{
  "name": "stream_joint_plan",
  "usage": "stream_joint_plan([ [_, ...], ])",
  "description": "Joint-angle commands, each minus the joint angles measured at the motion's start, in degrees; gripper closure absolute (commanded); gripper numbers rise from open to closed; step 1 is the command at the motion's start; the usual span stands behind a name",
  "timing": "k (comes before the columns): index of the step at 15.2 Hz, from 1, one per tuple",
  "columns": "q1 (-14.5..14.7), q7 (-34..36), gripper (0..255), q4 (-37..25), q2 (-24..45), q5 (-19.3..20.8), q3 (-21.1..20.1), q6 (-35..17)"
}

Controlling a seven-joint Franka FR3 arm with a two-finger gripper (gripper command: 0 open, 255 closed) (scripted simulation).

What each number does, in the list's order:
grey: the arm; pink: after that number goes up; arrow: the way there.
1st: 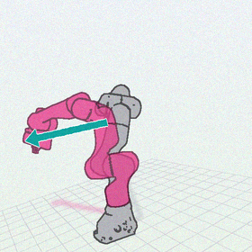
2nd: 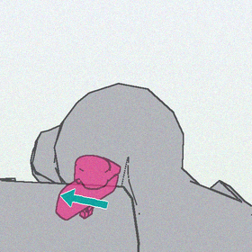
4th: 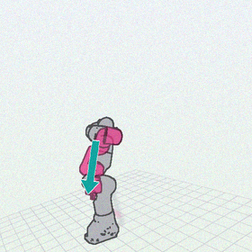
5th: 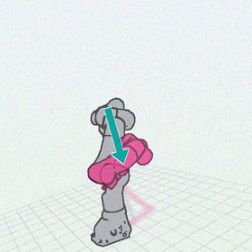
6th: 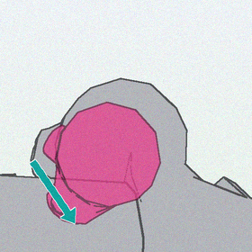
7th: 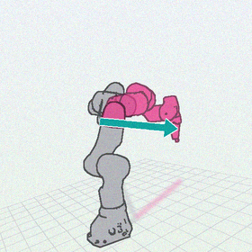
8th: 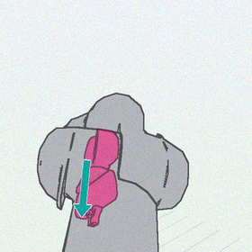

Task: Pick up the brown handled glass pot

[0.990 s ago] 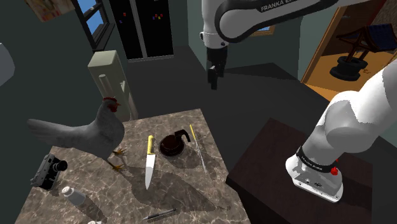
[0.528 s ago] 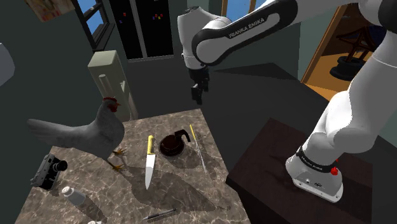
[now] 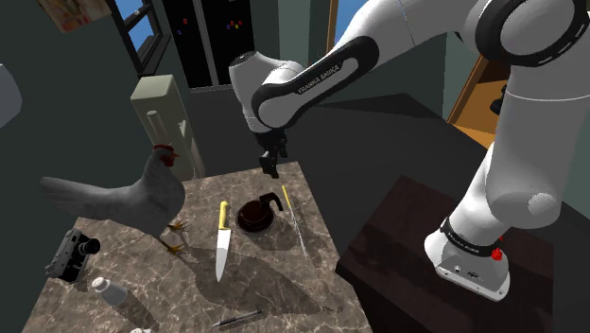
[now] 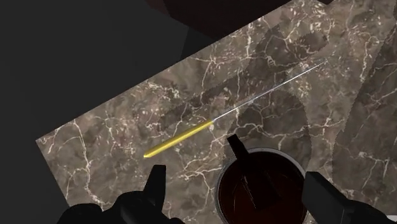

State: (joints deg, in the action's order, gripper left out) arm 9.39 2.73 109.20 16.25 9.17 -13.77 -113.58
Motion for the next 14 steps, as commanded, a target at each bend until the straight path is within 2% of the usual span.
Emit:
stream_joint_plan([
  [1, 1.2, 0.9, 0, -3.6, 4.7, 1.1, -0.3, -0.1],
  [9, 6.1, 2.0, 0, -18.6, 21.7, 4.2, -0.3, 1.9],
  [14, 6.4, 2.4, 0, -18.3, 24.0, 4.8, 0.1, -0.6],
])
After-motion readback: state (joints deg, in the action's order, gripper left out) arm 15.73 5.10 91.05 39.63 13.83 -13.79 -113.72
